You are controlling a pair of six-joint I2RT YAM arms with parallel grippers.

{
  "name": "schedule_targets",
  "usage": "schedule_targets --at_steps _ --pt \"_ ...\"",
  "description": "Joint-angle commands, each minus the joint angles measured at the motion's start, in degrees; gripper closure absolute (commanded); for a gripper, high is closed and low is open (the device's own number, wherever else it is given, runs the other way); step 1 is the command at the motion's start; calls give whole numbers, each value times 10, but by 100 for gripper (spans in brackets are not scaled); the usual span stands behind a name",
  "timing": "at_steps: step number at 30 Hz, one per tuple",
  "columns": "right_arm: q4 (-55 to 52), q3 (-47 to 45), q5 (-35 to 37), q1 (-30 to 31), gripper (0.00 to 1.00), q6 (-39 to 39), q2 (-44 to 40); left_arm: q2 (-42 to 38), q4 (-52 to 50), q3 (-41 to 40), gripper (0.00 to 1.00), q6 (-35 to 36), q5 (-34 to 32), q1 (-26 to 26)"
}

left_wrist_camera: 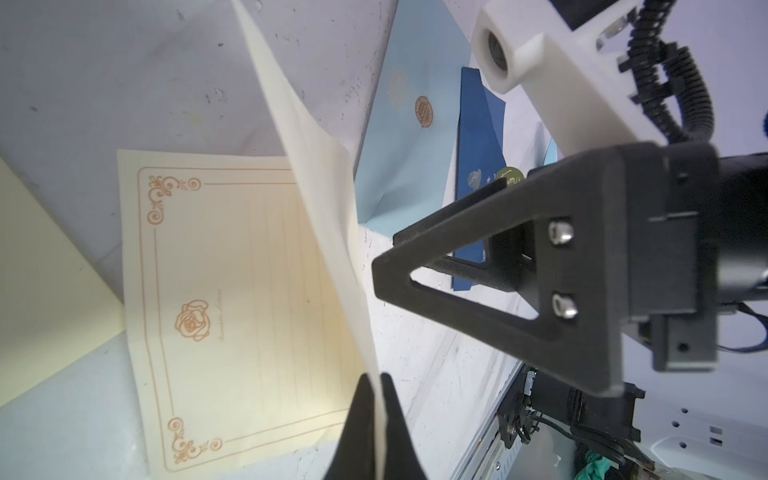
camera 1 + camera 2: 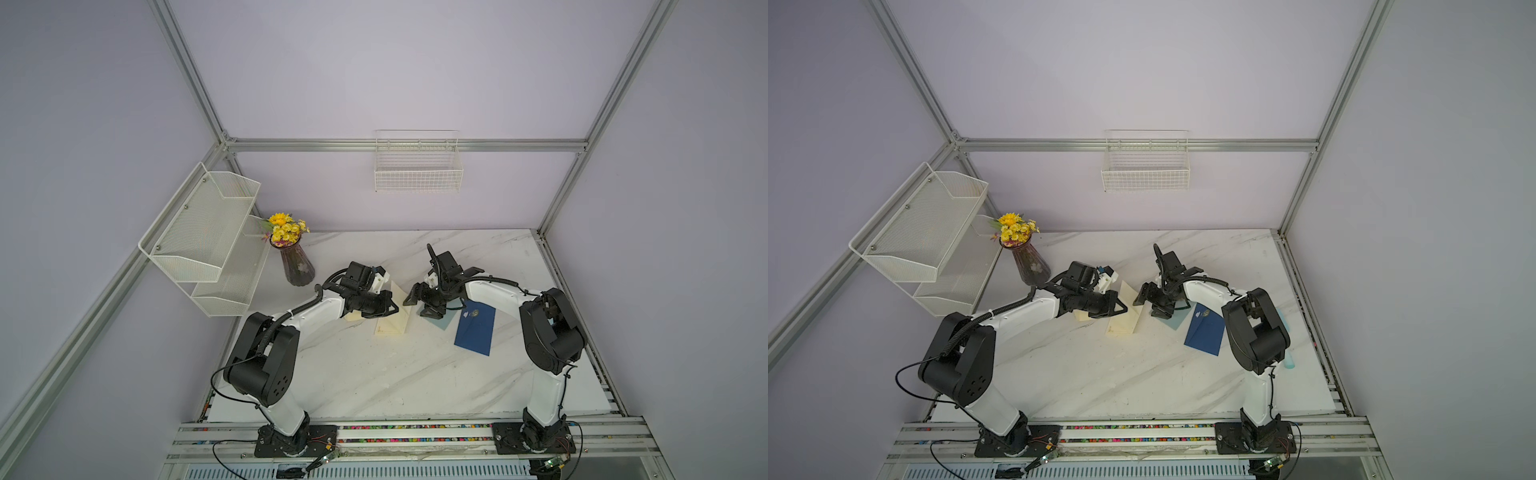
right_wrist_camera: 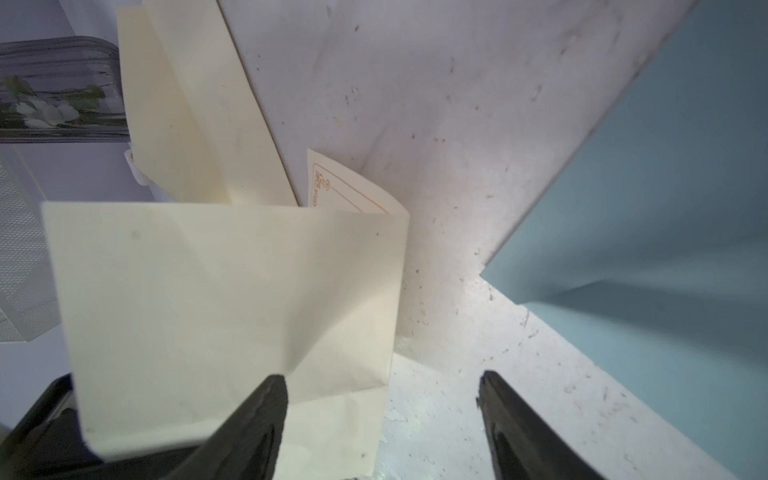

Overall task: Fold the letter paper in half and place it into the envelope
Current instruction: Fold the letter paper.

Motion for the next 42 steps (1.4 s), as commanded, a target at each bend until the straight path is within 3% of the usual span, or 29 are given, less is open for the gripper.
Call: schedule_targets --at_steps 1,9,18,35,39,40,41,42 --pt "51 -18 -19 -1 22 29 -12 -2 65 -10 100 -21 36 -2" --pt "148 -43 -55 -1 9 76 -6 -29 144 -48 100 -53 68 1" --pt "260 -84 -94 -1 13 123 -32 -60 229 -94 100 -94 76 6" --pt "314 -121 -99 -2 64 150 -48 -60 241 -133 98 -91 72 9" --pt "311 -113 -97 -3 83 147 -40 -67 234 -143 93 -85 69 10" --pt "307 -111 -96 -3 90 145 -40 -68 229 -144 88 -81 68 10" --pt "305 -110 -94 -3 97 144 -39 -70 218 -141 78 -74 65 11" --pt "301 -106 -92 -4 100 142 -40 -73 198 -137 55 -63 57 13"
